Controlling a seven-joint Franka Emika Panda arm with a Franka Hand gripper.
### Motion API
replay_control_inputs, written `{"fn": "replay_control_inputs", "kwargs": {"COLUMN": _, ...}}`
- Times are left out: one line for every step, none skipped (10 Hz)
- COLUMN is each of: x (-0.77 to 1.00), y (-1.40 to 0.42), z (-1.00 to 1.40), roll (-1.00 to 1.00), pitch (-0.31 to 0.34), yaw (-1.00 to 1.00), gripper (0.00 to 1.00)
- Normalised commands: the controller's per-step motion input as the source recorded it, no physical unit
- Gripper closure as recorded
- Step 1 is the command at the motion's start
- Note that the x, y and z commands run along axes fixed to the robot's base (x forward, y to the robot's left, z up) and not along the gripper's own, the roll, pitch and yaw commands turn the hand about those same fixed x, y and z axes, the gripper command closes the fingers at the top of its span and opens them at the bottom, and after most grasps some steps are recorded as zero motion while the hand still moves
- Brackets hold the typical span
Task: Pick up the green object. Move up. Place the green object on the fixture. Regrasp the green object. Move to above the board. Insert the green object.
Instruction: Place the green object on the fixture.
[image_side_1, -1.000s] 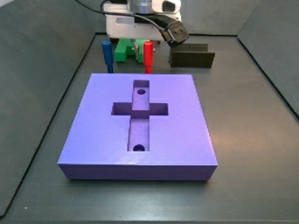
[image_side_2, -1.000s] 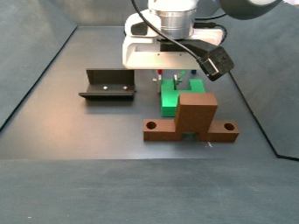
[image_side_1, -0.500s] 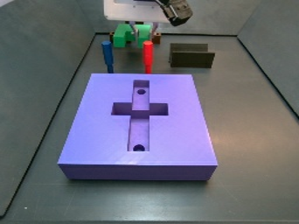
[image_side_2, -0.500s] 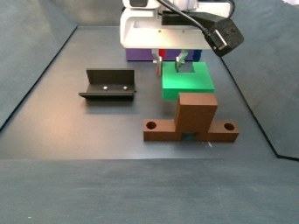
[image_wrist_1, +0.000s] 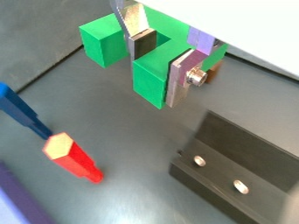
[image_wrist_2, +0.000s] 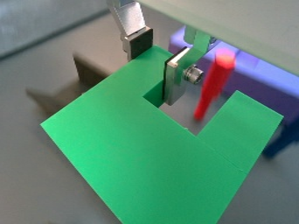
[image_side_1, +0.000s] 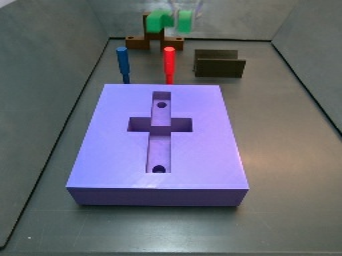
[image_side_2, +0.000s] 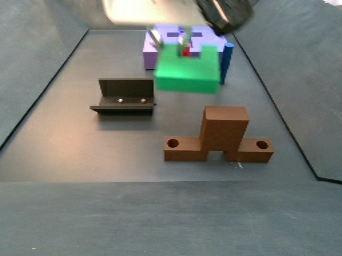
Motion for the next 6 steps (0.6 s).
{"fn": "replay_control_inputs", "kwargs": {"x": 0.73, "y": 0.0, "z": 0.63, "roll": -0.92, "pitch": 0.046, "yaw": -0.4, "gripper": 1.0}}
{"fn": "replay_control_inputs", "kwargs": {"x": 0.75, "y": 0.0, "z": 0.61, "roll": -0.93, "pitch": 0.026, "yaw": -0.37, "gripper": 1.0}}
{"fn": "replay_control_inputs", "kwargs": {"x": 0.77, "y": 0.0, "z": 0.57, "roll": -0.9, "pitch": 0.046, "yaw": -0.35, "gripper": 1.0}}
{"fn": "replay_control_inputs", "kwargs": {"x": 0.77, "y": -0.01, "z": 0.49, "roll": -0.85, "pitch": 0.054, "yaw": -0.36, "gripper": 1.0}}
{"fn": "replay_control_inputs", "kwargs": {"x": 0.7, "y": 0.0, "z": 0.36, "roll": -0.81, "pitch": 0.006, "yaw": -0.41, "gripper": 1.0}}
{"fn": "replay_control_inputs", "kwargs": {"x": 0.69, "y": 0.0, "z": 0.31, "roll": -0.83, "pitch": 0.0, "yaw": -0.41, "gripper": 1.0}}
